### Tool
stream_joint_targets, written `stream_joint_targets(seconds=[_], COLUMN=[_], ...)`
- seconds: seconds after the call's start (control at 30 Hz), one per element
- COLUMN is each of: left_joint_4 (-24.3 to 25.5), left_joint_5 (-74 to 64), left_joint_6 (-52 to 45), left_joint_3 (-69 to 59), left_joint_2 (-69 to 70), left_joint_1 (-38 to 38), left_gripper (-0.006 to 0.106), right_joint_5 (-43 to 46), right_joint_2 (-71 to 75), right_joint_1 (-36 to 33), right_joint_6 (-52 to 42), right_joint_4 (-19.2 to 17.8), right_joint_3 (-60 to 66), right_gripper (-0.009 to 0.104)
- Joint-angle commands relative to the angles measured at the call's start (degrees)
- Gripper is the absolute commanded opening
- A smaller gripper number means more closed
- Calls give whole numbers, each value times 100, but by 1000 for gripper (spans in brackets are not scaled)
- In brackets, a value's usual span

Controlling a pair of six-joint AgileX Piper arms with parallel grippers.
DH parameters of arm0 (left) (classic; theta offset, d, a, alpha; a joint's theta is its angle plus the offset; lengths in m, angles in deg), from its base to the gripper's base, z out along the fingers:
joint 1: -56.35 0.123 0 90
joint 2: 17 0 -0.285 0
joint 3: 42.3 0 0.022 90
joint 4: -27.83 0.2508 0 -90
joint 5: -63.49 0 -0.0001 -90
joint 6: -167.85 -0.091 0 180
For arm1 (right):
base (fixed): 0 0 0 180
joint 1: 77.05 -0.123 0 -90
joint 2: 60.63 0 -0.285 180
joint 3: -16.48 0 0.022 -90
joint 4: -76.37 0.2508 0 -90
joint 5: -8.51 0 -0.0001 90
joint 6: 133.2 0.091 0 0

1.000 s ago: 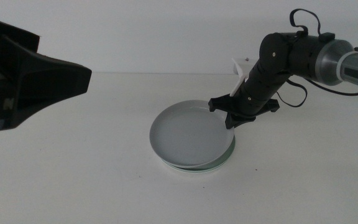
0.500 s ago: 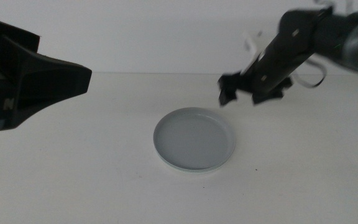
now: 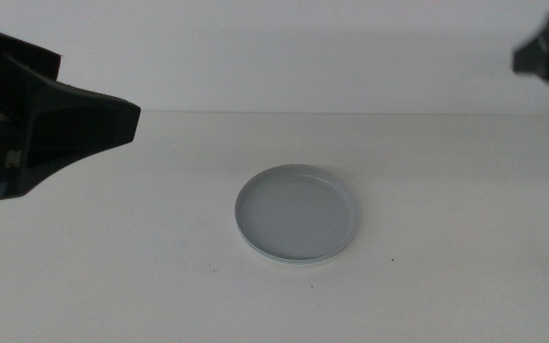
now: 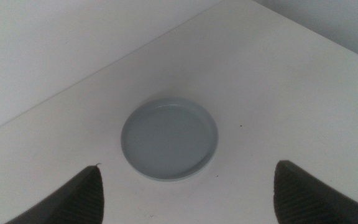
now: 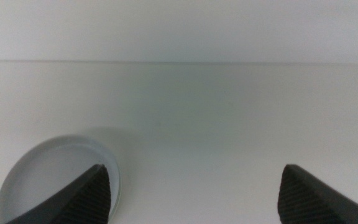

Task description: Stack the three bowls on top of each other.

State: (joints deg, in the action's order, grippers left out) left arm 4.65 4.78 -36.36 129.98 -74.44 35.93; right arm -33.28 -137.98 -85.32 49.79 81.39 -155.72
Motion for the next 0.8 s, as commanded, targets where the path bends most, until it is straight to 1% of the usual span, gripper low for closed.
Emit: stream_joint_targets(seconds=[0.0, 0.07, 0.1, 0.17, 0.53, 0.6, 0.67, 0.77], left_joint_4=[-16, -16, -16, -16, -16, 58, 433, 1136], left_joint_5=[70, 70, 70, 70, 70, 161, 603, 2176], left_joint_6=[16, 16, 16, 16, 16, 16, 120, 847], left_joint_3=[-14, -14, -14, -14, -14, -177, -444, -1197], left_joint_2=[36, 36, 36, 36, 36, 173, 395, 873], left_joint_1=[-16, -16, -16, -16, -16, -16, 10, 224], left_gripper=[94, 94, 94, 94, 94, 94, 94, 94], right_joint_5=[552, 797, 784, 704, 879, 879, 879, 879], right_joint_2=[759, 1331, 1514, 1689, 1725, 1725, 1725, 1725], right_joint_1=[24, 24, 24, 24, 24, 24, 24, 24], right_joint_6=[66, 256, 332, 362, 345, 345, 345, 345], right_joint_4=[-102, -158, -226, -251, -272, -272, -272, -272], right_joint_3=[782, 1225, 1309, 1324, 1324, 1324, 1324, 1324], right_gripper=[93, 93, 93, 93, 93, 93, 93, 93])
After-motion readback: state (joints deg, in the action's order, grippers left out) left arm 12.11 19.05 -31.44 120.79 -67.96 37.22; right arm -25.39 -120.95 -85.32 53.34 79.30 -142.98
